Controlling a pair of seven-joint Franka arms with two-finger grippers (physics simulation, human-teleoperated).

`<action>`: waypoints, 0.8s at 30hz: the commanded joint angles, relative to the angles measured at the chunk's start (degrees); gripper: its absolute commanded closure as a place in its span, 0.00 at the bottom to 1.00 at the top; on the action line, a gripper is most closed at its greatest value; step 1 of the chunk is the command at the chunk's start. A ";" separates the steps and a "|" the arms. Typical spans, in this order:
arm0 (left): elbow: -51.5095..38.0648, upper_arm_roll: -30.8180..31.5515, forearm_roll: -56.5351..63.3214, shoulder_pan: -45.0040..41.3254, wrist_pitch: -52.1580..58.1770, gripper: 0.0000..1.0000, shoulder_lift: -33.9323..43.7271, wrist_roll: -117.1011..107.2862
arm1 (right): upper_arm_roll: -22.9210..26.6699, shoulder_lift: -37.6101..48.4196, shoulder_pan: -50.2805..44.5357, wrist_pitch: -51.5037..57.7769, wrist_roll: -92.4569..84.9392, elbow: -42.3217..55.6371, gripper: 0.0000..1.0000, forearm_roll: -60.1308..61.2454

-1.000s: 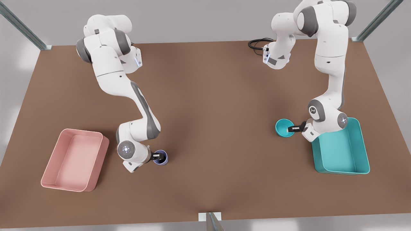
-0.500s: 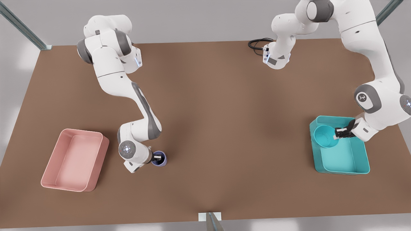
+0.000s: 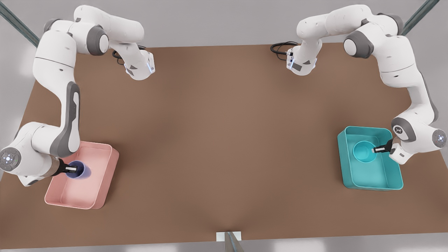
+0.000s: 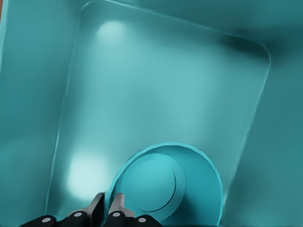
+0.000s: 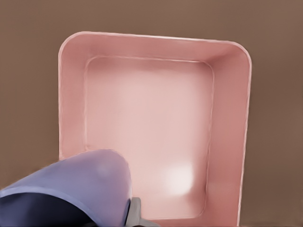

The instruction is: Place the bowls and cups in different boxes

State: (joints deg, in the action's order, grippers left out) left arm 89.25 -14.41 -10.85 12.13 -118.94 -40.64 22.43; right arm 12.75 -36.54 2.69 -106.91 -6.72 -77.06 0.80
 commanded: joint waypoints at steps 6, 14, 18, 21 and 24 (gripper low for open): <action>-0.21 -0.18 6.54 -1.40 7.57 0.00 10.83 0.60 | -0.10 -7.14 1.70 -10.33 -23.34 -0.46 0.79 1.92; -7.60 13.00 15.25 -21.71 31.93 0.00 24.82 -13.29 | -0.54 -8.99 1.70 -11.21 -23.34 -0.90 0.49 4.21; -7.77 13.35 15.07 -21.79 32.37 0.00 24.73 -13.38 | -0.71 -9.26 1.70 -11.21 -24.13 -0.90 0.00 4.12; -7.68 13.70 14.98 -21.79 33.60 0.00 24.56 -13.47 | -0.71 -8.99 1.53 -10.95 -24.13 -0.90 0.00 4.12; -7.60 13.62 14.98 -21.62 33.69 0.00 24.56 -13.47 | -0.71 -8.90 1.35 -10.77 -24.05 -0.81 0.00 4.12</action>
State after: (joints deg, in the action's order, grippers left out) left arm 81.66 -0.79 3.95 -9.54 -87.80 -16.15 15.65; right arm 12.02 -45.47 4.05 -118.01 -22.26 -77.92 3.62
